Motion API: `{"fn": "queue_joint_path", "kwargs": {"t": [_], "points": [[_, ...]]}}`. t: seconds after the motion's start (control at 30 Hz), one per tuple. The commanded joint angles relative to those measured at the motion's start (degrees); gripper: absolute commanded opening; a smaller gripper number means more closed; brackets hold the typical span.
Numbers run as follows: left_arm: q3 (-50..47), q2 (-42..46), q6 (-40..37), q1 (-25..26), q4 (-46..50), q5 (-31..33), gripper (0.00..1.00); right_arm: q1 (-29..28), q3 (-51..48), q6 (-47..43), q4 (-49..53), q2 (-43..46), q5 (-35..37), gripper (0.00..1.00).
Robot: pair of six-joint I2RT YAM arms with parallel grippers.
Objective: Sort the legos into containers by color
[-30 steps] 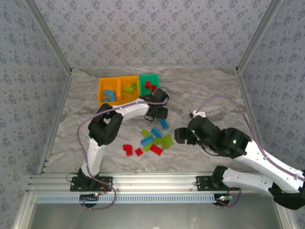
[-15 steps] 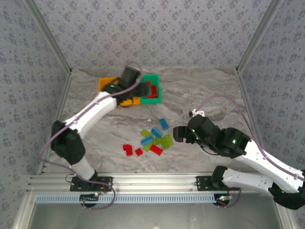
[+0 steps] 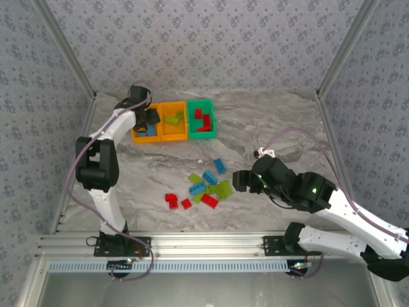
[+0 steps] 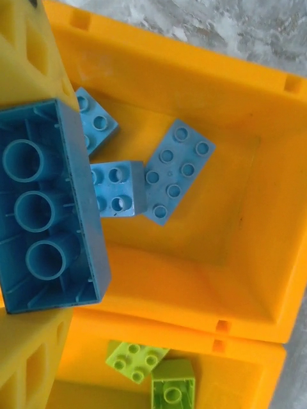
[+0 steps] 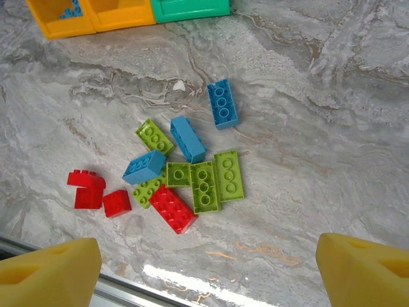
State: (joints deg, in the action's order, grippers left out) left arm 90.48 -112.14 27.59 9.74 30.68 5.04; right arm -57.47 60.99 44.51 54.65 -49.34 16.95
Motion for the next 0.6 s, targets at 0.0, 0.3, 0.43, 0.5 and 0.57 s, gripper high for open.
{"fn": "queue_joint_path", "kwargs": {"t": [0.0, 0.3, 0.43, 0.5, 0.57], "points": [[4.98, 1.03, -0.44, 0.02, 1.55, -2.27, 0.85, -0.55, -0.06, 2.05, 2.39, 1.75, 0.98, 0.90], [-1.27, 14.80, -1.52, 2.24, 1.62, -4.49, 0.94, -0.83, -0.33, 0.93, 0.18, 0.78, 1.26, 0.90], [-11.48, 30.65, -6.70, 10.45, 0.49, -5.00, 0.96, -2.01, 1.34, -3.31, -2.89, -6.43, -3.22, 0.90], [-15.64, 37.77, -10.85, 14.46, 1.49, -3.16, 0.99, -4.18, 3.17, -4.83, -4.55, -12.37, -5.57, 0.90], [-18.51, 44.60, -15.47, 16.73, 3.95, -0.61, 0.99, -7.35, 5.25, -5.44, -7.09, -19.27, -6.25, 0.90]]}}
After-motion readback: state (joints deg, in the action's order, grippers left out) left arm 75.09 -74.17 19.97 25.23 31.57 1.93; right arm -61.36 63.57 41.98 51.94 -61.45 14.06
